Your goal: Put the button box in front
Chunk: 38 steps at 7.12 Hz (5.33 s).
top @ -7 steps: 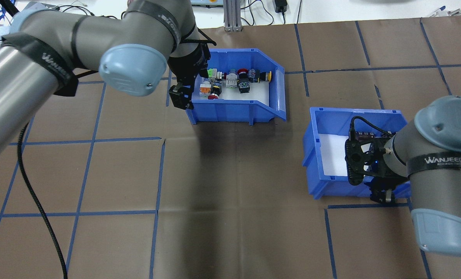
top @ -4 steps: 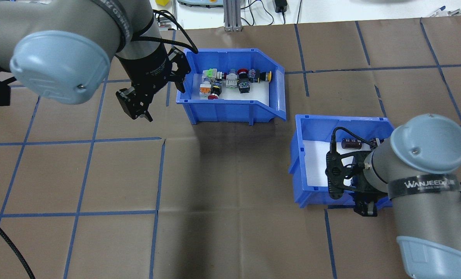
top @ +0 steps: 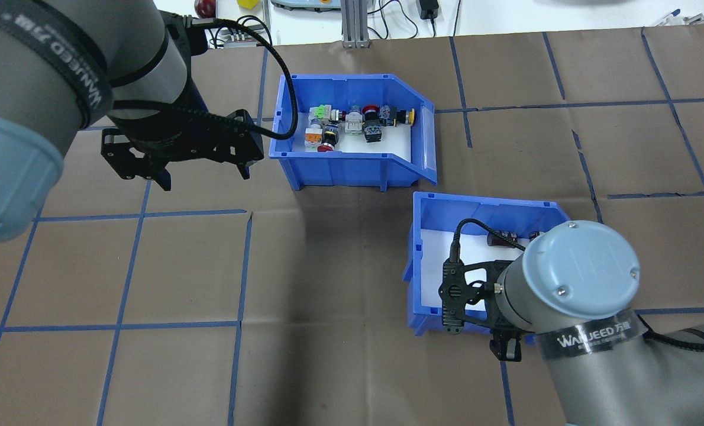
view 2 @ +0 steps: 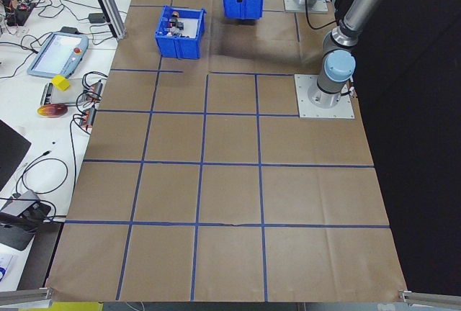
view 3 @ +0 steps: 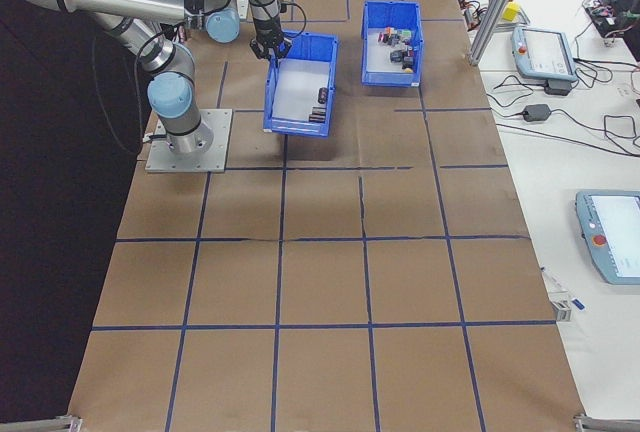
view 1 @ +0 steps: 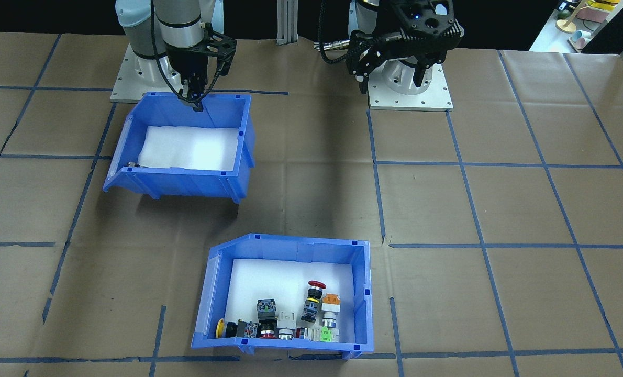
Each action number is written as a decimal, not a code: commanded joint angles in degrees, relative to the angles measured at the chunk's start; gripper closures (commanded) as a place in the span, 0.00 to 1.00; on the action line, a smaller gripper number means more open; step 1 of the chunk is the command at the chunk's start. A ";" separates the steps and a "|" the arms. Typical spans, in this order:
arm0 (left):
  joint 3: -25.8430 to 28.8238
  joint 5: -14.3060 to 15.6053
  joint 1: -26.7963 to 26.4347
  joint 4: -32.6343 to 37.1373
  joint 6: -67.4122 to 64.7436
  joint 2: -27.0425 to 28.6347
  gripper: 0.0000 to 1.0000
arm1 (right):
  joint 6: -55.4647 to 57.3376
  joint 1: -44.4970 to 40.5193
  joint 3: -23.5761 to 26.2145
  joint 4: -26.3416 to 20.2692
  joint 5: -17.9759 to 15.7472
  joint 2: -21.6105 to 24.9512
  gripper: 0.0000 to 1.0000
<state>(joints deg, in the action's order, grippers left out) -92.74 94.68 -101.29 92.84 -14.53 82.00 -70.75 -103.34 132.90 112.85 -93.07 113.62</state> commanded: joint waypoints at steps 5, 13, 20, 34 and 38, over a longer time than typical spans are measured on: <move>-3.33 -7.32 12.43 -1.88 19.63 -1.92 0.01 | 13.15 -15.45 -4.47 6.33 -3.15 -10.84 0.90; -4.81 -3.38 12.61 -3.81 19.37 -0.70 0.01 | 22.06 -29.12 -12.49 11.08 -14.95 -28.46 0.80; -7.37 -3.01 12.61 -0.82 14.01 -2.64 0.00 | 22.84 -13.42 -12.57 4.40 -12.33 -13.62 0.00; -7.46 -4.59 12.61 -0.73 10.93 -2.81 0.01 | 70.66 14.31 -37.62 -19.33 4.47 -21.60 0.00; -7.46 -4.33 12.79 -0.73 11.02 -2.99 0.01 | 70.66 14.22 -37.62 -19.24 3.86 -21.07 0.00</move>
<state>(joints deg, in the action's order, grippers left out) -100.19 90.31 -88.57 92.11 -3.55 79.09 -0.09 -89.10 95.28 93.61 -89.09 92.52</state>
